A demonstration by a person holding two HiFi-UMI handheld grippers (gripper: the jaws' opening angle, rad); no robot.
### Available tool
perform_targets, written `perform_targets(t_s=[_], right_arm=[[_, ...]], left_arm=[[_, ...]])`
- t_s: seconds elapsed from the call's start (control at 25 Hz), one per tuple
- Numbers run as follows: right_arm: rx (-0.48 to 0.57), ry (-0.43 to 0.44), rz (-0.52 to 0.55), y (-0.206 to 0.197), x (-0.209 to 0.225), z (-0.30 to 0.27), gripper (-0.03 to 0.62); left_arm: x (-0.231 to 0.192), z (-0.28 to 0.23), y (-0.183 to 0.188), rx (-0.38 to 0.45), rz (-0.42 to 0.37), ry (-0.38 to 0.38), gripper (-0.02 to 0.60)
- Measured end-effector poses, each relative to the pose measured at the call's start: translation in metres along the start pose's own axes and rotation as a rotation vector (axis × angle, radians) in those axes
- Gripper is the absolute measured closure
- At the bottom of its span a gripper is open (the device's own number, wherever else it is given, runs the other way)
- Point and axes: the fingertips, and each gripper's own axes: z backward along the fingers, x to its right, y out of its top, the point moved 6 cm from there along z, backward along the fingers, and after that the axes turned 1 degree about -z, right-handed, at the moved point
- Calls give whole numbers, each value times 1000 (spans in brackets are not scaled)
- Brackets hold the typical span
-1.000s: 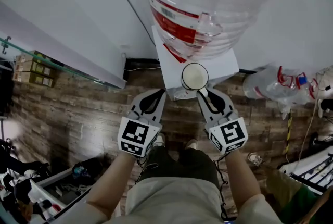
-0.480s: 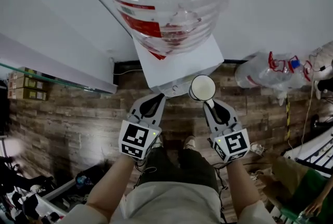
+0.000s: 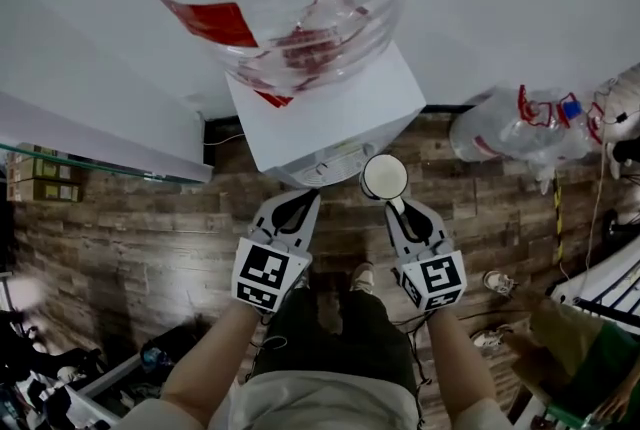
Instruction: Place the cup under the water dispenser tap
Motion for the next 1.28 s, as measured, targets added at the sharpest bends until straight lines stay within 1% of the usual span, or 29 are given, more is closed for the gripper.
perform_targets(t_s=[0.24,0.44,0.6,0.76,0.92,1.28], right_arm=[[-20,-9,5,-51,8,-28,530],[-29,33,49,-89,5,-53,530],[-44,38,37,-117,8,-74,530],[-29,17,12,-137,19,-95,530],[-8,16,21,-154,26,-114,528],[23,-5,20,-189,34,-158,526]], left_arm=[[0,-25,-41,-9,9,-6,575],[-6,-49,-72,-9,18,4,575],[-13,-63,-95,-11,20,12,575],[-20,-73,-118,-20,19,24,575],[-26,-81,-138,-19,22,37,575],[-32,-103,-166,11,16,49,575]])
